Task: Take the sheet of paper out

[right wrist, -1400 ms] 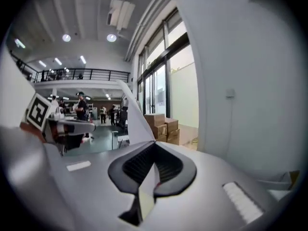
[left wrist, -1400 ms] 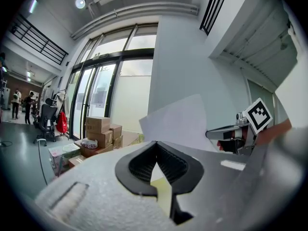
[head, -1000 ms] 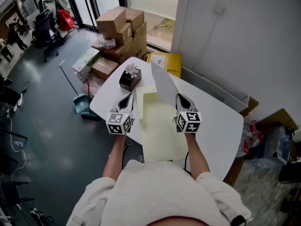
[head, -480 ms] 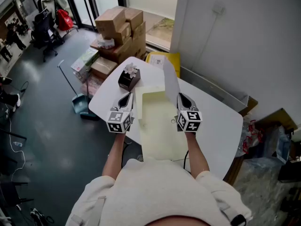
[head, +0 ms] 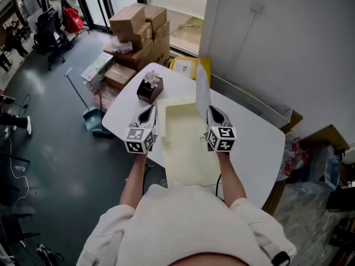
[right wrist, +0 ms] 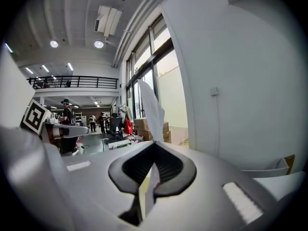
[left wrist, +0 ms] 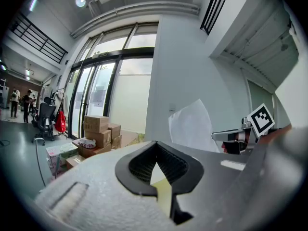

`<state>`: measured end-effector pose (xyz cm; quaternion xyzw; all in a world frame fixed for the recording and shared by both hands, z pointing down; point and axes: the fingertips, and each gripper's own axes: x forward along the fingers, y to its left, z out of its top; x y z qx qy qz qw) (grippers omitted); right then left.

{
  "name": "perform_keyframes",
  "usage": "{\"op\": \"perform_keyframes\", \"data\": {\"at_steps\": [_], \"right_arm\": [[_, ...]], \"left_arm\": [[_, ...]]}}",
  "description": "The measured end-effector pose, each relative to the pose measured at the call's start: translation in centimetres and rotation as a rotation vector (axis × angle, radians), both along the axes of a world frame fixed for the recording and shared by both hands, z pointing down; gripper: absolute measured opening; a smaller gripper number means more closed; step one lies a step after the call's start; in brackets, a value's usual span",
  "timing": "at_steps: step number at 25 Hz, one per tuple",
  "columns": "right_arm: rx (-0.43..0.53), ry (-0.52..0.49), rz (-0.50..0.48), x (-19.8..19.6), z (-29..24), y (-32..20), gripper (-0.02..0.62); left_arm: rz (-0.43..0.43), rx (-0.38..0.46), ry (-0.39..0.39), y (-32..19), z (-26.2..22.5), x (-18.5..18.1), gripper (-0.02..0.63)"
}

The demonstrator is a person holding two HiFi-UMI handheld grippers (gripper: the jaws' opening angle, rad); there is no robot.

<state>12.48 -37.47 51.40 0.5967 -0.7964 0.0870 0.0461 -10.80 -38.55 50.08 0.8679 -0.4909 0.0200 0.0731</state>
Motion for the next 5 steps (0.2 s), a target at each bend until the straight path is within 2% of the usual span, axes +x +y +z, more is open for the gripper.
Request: {"op": "perform_keyframes", "data": {"at_steps": [5], "right_arm": [[-0.006, 0.004, 0.002, 0.00, 0.40, -0.09, 0.002]], "left_arm": [[0.000, -0.005, -0.002, -0.13, 0.40, -0.10, 0.002]]}}
